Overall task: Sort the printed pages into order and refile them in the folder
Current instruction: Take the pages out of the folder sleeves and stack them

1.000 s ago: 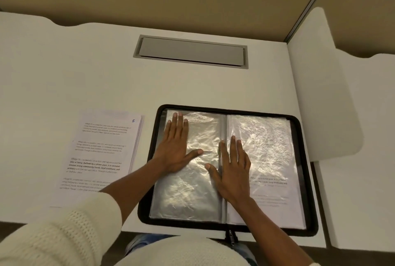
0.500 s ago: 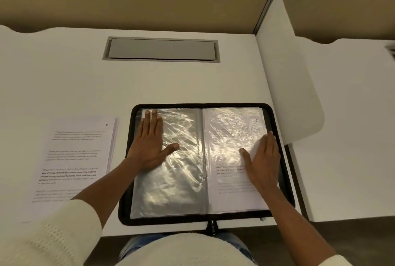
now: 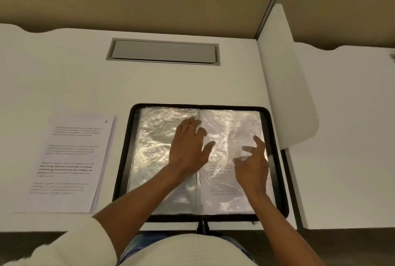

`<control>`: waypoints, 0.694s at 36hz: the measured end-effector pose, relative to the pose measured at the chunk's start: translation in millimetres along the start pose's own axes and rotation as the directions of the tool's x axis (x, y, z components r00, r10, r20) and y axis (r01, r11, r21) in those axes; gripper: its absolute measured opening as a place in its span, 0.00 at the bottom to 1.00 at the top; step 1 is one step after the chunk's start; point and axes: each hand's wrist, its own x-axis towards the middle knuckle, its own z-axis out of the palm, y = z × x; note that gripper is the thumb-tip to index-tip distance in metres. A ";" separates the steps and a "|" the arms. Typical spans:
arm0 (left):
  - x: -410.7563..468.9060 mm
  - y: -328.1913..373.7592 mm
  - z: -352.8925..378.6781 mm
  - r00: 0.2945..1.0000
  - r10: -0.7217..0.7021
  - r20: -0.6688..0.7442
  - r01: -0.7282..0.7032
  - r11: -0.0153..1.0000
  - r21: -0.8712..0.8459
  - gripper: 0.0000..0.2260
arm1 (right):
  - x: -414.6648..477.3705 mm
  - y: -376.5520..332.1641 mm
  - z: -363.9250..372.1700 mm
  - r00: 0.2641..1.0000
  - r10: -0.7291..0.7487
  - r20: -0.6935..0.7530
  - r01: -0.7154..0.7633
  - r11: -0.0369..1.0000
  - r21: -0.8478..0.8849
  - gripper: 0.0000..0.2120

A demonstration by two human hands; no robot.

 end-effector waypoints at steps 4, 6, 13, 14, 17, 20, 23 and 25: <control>0.6 48.3 -17.0 0.942 -0.316 0.115 0.336 0.894 -0.296 0.31 | -15.7 -29.4 -7.8 0.987 -0.112 0.119 0.107 0.993 0.046 0.40; 3.1 62.9 -29.4 0.876 -0.438 0.203 0.483 0.787 -0.385 0.36 | -23.5 -43.4 -9.7 0.973 -0.155 0.174 0.144 0.987 0.072 0.41; 9.9 59.3 -69.7 0.707 -0.601 0.374 0.700 0.515 -0.495 0.35 | -42.3 -86.7 -4.3 0.848 -0.241 0.472 0.048 0.922 0.384 0.55; 10.2 53.0 -74.3 0.707 -0.602 0.371 0.700 0.518 -0.493 0.34 | -43.9 -88.7 -1.8 0.824 -0.267 0.499 0.020 0.895 0.446 0.56; 7.4 26.8 -82.8 0.739 -0.598 0.309 0.669 0.604 -0.432 0.25 | -49.6 -89.2 6.1 0.794 -0.281 0.540 -0.098 0.817 0.569 0.56; 2.6 -3.0 -86.5 0.750 -0.627 0.210 0.653 0.652 -0.384 0.15 | -55.6 -84.1 16.6 0.793 -0.270 0.546 -0.161 0.772 0.615 0.53; -3.1 -33.7 -91.3 0.720 -0.680 0.136 0.684 0.665 -0.299 0.11 | -57.1 -72.9 25.6 0.791 -0.305 0.531 -0.049 0.832 0.553 0.47; -7.0 -56.0 -93.3 0.678 -0.727 0.103 0.718 0.627 -0.301 0.11 | -52.7 -61.2 30.4 0.777 -0.334 0.534 0.097 0.901 0.422 0.43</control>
